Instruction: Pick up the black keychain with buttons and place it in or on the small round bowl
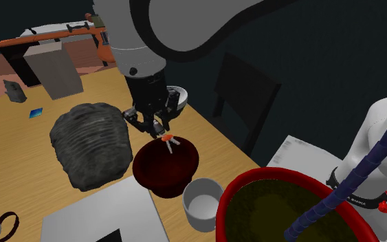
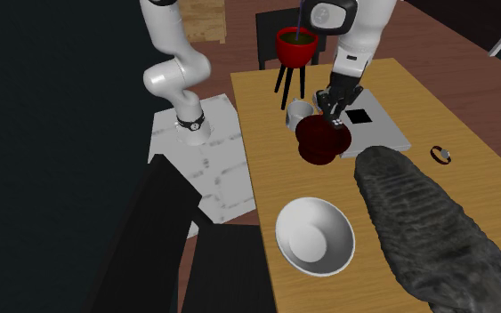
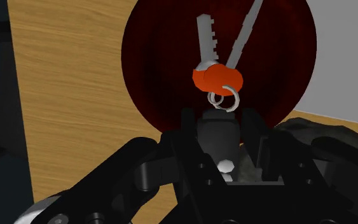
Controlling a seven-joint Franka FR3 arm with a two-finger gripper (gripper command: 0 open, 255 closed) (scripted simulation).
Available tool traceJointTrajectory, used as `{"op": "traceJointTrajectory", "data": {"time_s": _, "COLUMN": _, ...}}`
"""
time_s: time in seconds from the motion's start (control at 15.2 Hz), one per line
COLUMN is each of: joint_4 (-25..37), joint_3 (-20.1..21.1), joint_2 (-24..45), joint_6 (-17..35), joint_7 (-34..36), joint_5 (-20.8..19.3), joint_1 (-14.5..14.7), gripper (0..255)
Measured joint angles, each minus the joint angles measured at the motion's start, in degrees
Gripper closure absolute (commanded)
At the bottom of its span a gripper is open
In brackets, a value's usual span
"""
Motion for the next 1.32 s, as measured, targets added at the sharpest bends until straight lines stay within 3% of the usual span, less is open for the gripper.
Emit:
{"op": "traceJointTrajectory", "data": {"time_s": 0.92, "joint_4": -7.53, "joint_3": 0.14, "joint_2": 2.77, "joint_6": 9.76, "joint_7": 2.05, "joint_5": -1.95, "joint_1": 0.36, "gripper": 255}}
{"op": "traceJointTrajectory", "data": {"time_s": 1.32, "joint_4": -7.90, "joint_3": 0.15, "joint_2": 2.99, "joint_6": 10.32, "joint_7": 2.22, "joint_5": -2.11, "joint_1": 0.40, "gripper": 255}}
